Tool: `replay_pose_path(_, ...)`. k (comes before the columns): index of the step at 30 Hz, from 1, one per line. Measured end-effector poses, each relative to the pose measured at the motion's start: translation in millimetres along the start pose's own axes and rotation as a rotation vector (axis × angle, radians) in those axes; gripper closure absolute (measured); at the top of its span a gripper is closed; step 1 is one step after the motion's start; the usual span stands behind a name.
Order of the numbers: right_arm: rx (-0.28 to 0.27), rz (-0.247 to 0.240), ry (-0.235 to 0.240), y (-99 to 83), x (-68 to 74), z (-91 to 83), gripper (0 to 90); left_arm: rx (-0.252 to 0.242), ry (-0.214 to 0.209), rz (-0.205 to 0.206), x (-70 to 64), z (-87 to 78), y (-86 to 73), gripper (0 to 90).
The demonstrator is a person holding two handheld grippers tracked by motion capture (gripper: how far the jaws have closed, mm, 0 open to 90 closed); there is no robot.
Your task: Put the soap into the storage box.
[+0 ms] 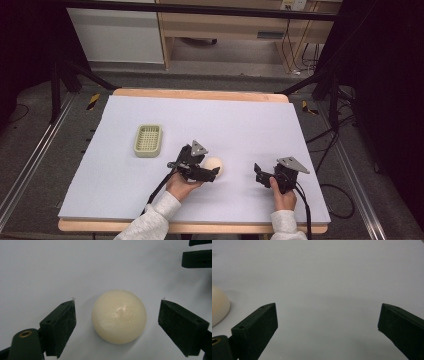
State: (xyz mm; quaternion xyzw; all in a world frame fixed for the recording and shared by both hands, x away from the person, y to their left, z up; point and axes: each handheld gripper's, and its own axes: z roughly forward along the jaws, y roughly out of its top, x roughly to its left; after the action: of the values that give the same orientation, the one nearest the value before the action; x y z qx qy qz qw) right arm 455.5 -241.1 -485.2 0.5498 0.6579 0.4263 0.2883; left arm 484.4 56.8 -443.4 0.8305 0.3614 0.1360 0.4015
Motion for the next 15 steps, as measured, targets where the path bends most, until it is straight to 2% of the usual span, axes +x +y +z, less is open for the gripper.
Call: replay_pose_path(15, 0.001, 0.000, 0.000, 0.0, 0.1, 0.0, 3.1, 0.029, -0.011, 0.003, -4.7, 13.6, -0.6, 14.3)
